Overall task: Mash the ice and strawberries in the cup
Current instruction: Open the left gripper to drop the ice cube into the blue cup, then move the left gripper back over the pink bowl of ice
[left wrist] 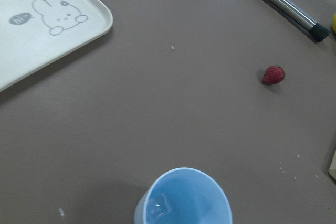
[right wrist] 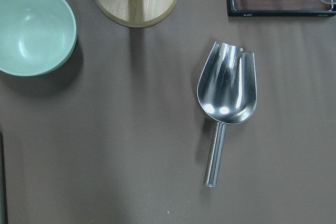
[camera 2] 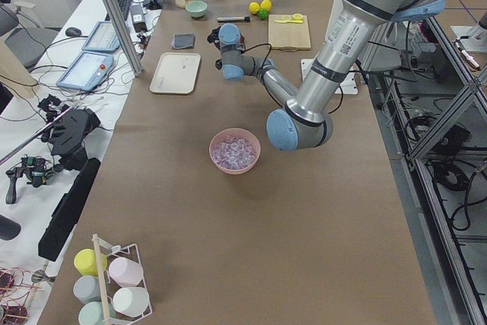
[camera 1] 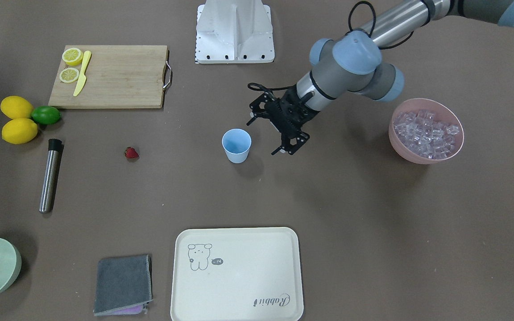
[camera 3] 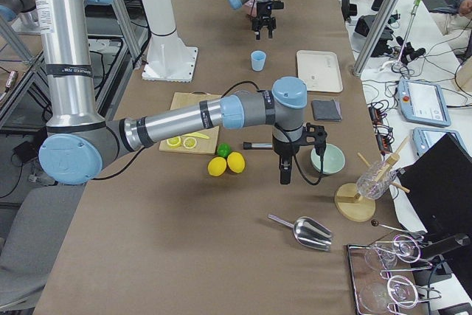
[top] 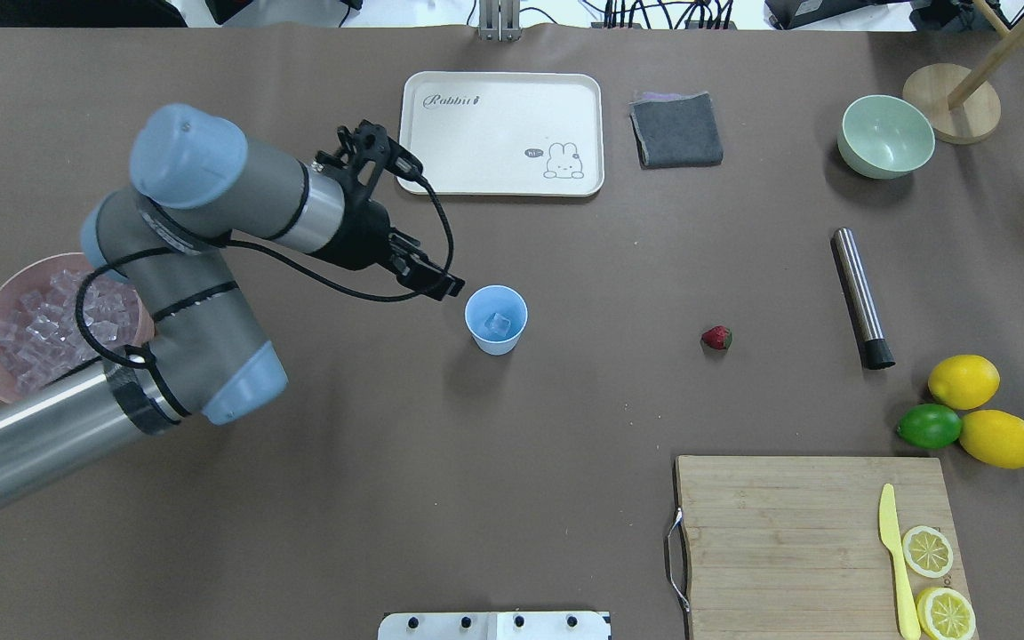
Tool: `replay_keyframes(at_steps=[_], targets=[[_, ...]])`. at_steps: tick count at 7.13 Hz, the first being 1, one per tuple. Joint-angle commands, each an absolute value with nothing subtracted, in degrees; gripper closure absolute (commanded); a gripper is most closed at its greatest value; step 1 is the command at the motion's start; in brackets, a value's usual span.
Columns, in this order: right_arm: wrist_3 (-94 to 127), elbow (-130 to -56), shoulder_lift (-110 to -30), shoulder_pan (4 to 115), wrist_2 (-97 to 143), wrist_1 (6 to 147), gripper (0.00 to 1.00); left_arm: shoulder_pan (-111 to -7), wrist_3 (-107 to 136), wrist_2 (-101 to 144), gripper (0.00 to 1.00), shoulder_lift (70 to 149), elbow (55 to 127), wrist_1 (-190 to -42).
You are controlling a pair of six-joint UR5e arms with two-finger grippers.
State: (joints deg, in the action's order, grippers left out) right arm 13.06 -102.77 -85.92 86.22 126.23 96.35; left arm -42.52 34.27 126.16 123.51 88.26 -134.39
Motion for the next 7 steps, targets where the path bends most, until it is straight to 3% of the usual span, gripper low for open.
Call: replay_keyframes(at_steps=[1,7], targets=[[13.3,-102.8,-86.0,86.2,126.8,96.4,0.00,-53.7,26.7,139.3,0.03,119.2,88.2,-134.2],[13.2,-102.5,-87.4,86.1,127.2,96.4,0.00,-65.0,-1.3,145.0,0.03,101.5,89.0,-134.5]])
